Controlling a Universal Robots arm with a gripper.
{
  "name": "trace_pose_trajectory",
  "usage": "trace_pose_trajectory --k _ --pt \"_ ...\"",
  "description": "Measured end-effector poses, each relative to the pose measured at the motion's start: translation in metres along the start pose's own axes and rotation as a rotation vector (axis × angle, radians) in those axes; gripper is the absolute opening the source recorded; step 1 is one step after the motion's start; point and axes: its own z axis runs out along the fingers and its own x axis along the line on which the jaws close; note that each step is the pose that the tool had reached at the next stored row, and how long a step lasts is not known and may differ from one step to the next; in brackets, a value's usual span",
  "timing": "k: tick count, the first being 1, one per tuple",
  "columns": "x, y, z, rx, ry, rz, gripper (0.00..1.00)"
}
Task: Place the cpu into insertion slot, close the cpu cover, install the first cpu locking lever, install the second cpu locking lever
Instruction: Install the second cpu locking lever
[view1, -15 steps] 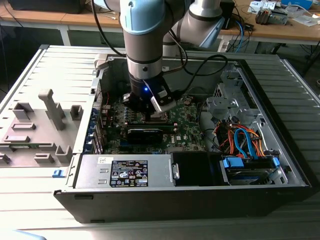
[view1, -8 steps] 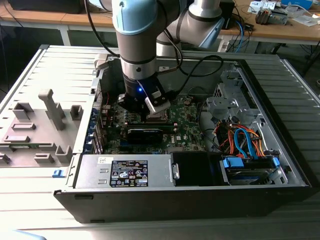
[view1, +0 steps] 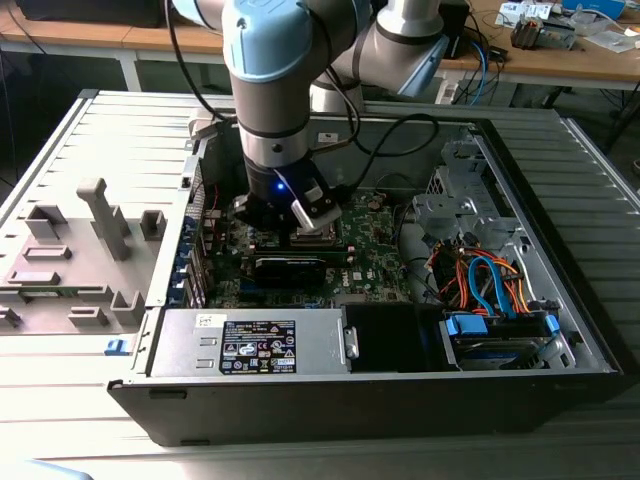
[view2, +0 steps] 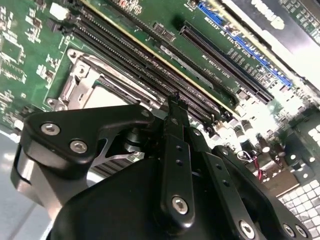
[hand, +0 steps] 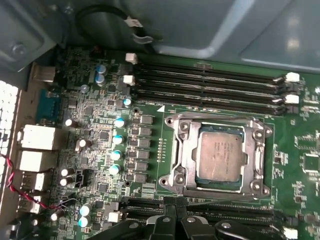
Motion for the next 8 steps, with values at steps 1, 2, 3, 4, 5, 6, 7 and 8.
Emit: trace_pose_trajectory --k 1,2,3,4,5,6,7,8 --pt "0.0001 0.0 0.0004 -0.0009 0.0007 -0.01 0.11" --pt "0.0002 0.0 0.0009 -0.0019 0.0016 -0.021 0.11" --pt "0.0003 -0.0001 0.0012 -0.0025 0.0024 -0.031 0.11" --pt "0.0006 -0.0001 0.002 -0.0048 0.0037 -0.048 0.11" --pt "0.0007 0.0001 0.0029 -0.0088 0.0037 -0.055 0.11" --pt "0.001 0.0005 0.0039 -0.0177 0.0023 -0.056 0.11" --pt "0.0012 0.0005 0.0042 -0.022 0.0016 -0.056 0.11" --pt "0.002 0.0006 0.0046 -0.0279 0.0008 -0.057 0.11"
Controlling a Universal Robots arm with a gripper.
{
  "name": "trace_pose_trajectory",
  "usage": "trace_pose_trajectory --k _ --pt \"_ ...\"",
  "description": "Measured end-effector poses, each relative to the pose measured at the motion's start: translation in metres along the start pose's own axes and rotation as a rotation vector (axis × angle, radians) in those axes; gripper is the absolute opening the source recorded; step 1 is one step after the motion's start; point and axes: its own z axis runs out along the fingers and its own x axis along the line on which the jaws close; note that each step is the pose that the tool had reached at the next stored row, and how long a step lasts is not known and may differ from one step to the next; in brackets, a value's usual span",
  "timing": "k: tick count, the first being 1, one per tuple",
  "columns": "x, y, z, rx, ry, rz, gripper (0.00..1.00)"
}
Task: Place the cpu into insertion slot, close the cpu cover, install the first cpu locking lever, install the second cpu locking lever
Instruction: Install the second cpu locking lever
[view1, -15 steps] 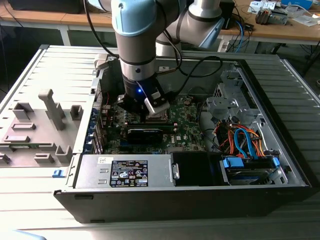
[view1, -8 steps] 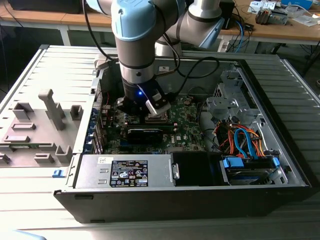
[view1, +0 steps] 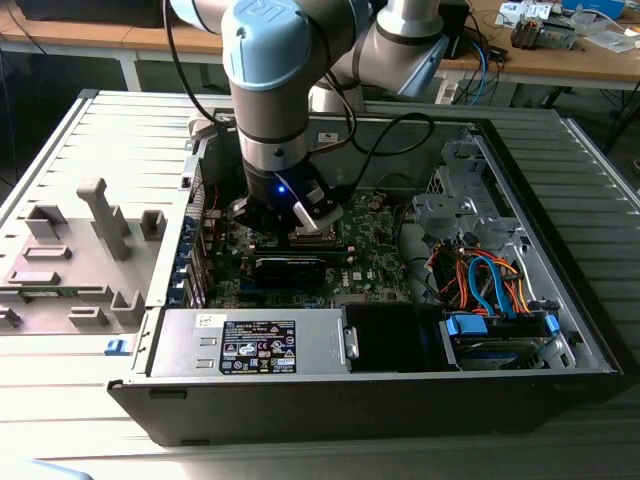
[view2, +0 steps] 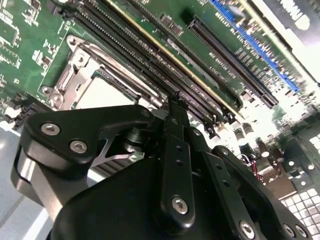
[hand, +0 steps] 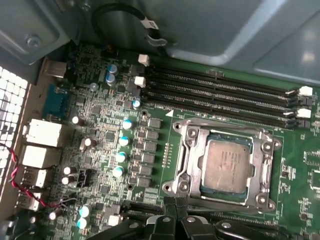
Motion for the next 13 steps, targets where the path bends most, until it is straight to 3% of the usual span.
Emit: trace_pose_trajectory --k 2,3,6,13 --pt "0.0039 0.0005 0.0019 -0.0114 -0.0013 -0.006 0.11" --pt "0.0044 0.0006 0.0025 -0.0129 -0.0015 -0.007 0.11" --pt "0.0049 0.0004 0.0039 -0.0142 -0.0006 -0.014 0.11" --pt "0.0049 0.0005 0.0057 -0.0189 0.0062 -0.077 0.11"
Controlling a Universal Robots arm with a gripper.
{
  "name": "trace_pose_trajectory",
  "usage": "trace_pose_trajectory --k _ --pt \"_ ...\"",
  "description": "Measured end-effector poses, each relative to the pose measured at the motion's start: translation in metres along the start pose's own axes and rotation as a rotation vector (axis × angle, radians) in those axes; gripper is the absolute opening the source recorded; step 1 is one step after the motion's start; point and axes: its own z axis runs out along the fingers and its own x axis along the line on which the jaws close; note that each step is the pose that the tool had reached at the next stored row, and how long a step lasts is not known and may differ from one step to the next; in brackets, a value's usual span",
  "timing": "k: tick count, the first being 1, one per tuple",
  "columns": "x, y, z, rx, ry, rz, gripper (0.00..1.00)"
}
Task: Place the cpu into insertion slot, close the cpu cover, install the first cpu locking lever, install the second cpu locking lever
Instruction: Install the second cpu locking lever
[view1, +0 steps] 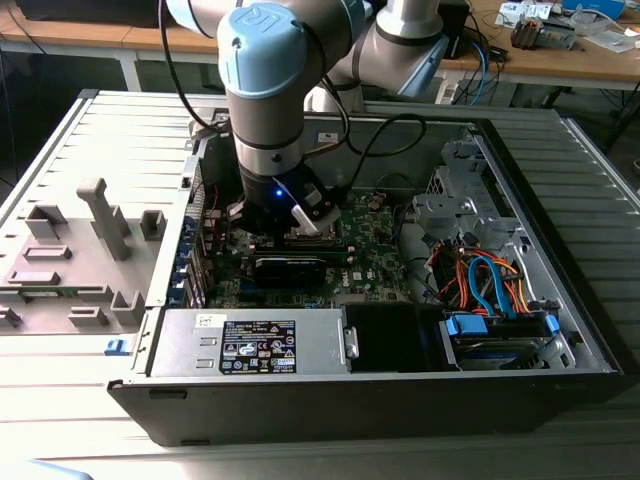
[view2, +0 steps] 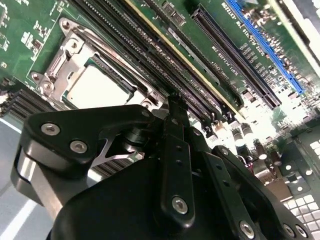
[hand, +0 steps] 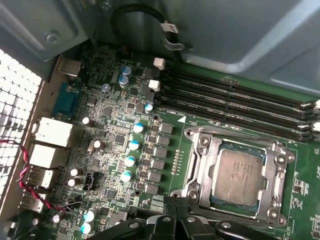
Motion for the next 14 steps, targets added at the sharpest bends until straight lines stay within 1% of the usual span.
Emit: trace_pose_trajectory --k 5,7,8,10,14 --pt "-0.0008 0.0027 0.0003 -0.0035 0.0039 -0.035 0.11" --pt "-0.001 0.0038 0.0009 -0.0113 0.0046 -0.057 0.11" --pt "-0.0011 0.0046 0.0012 -0.0136 0.005 -0.064 0.11" --pt "-0.0015 0.0059 0.0017 -0.0165 0.0057 -0.074 0.11" --pt "-0.0015 0.0062 0.0032 -0.0191 0.006 -0.081 0.11"
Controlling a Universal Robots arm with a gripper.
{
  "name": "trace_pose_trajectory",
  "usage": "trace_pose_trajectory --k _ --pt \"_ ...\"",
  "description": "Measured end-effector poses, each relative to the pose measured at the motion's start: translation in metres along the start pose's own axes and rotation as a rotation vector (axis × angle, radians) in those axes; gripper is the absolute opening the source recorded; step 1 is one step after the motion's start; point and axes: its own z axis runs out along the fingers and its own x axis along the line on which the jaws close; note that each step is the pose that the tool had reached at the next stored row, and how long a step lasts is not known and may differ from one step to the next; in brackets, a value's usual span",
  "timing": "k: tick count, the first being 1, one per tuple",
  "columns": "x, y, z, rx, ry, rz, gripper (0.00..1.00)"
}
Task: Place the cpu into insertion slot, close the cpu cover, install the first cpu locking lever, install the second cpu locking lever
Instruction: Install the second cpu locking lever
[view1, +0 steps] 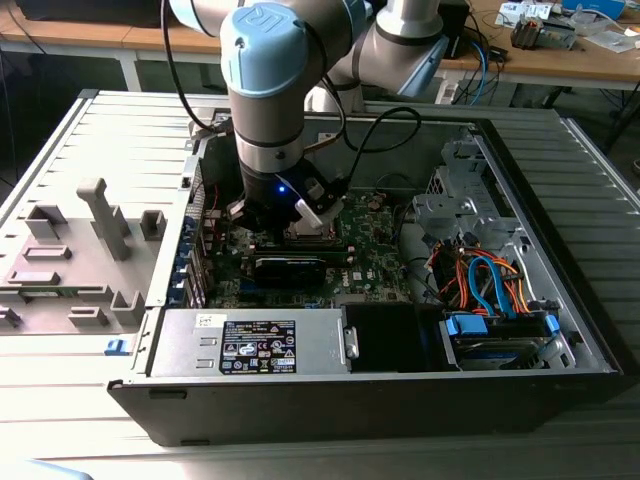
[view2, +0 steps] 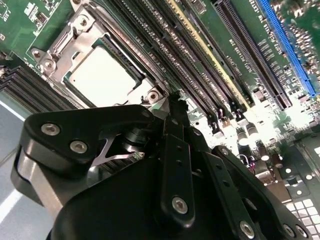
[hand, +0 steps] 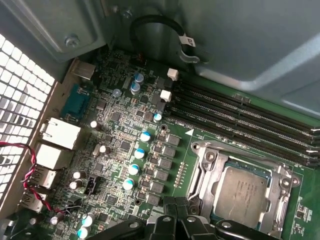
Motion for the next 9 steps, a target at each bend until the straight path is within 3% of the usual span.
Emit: trace_pose_trajectory --k 5,8,9 --pt "0.0004 -0.0011 0.0033 -0.0066 -0.0013 -0.008 0.11" --pt "0.0012 -0.0031 0.0029 -0.0056 -0.001 -0.008 0.11" --pt "0.0011 -0.003 0.0014 -0.0021 0.0003 -0.008 0.11"
